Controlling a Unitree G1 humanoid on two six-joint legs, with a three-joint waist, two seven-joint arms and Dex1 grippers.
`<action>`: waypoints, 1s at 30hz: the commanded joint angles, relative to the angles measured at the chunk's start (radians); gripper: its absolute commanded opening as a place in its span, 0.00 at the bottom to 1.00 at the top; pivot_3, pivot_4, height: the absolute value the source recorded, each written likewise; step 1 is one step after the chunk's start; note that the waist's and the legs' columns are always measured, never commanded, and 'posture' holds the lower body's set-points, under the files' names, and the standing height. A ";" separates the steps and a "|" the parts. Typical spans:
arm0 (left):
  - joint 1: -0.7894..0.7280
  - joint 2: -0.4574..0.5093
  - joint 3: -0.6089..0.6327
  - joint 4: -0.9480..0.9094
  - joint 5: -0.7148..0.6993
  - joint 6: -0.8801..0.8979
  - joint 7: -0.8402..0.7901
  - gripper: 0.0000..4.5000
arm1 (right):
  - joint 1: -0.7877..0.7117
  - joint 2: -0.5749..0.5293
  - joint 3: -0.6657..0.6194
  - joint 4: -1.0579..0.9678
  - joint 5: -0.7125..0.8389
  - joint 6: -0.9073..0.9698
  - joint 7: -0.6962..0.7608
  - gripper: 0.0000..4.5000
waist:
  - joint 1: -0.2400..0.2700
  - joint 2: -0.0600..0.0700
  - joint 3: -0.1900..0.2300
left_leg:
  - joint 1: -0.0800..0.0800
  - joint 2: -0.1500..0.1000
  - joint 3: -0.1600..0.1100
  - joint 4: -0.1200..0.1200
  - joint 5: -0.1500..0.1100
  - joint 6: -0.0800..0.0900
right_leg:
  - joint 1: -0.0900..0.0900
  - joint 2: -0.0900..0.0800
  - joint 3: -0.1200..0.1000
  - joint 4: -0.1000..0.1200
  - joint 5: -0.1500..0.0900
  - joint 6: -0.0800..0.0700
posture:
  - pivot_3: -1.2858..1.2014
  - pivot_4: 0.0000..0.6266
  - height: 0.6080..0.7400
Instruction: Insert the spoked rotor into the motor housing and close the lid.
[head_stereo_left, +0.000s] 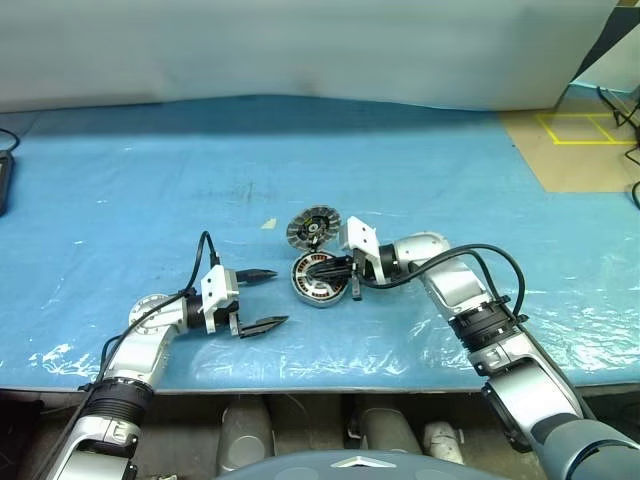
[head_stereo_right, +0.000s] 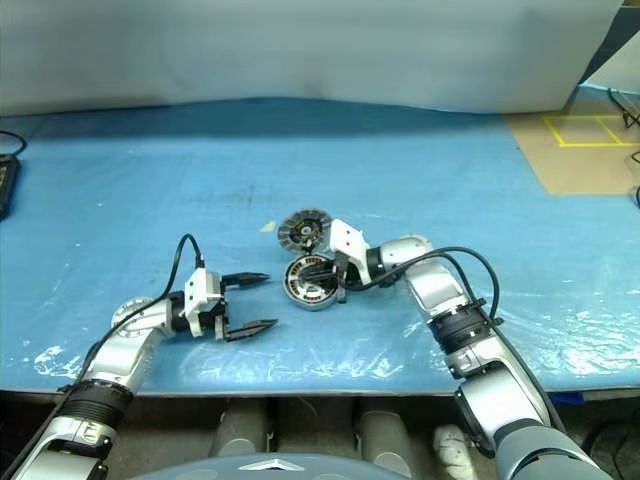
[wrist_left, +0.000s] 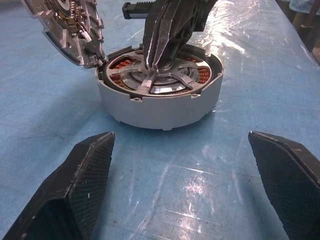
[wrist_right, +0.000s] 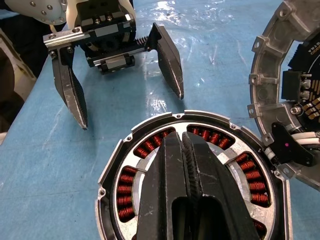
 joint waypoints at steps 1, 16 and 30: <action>-0.002 0.006 0.006 -0.009 -0.006 -0.014 -0.002 1.00 | 0.009 0.011 -0.063 -0.077 0.103 0.077 0.019 0.00 | 0.000 0.000 0.000 | 0.000 0.000 0.000 0.000 0.000 0.000 | 0.000 0.000 0.000 0.000 0.000 0.000 | 0.52 0.24 1.00; 0.002 0.003 0.016 -0.006 -0.016 -0.010 0.003 1.00 | -0.033 -0.154 -0.223 -0.017 0.122 0.085 -0.068 0.00 | 0.001 0.000 0.000 | -0.003 0.000 0.000 0.000 0.001 -0.001 | -0.003 0.000 0.000 -0.001 0.000 0.000 | 0.52 0.24 1.00; -0.002 0.008 0.026 -0.003 -0.026 0.002 0.000 1.00 | -0.392 0.102 -0.291 0.512 0.120 -0.060 -0.111 0.00 | -0.017 0.000 0.000 | -0.006 0.001 0.000 -0.001 0.003 -0.004 | -0.006 0.001 -0.001 0.001 0.000 -0.001 | 0.52 0.24 1.00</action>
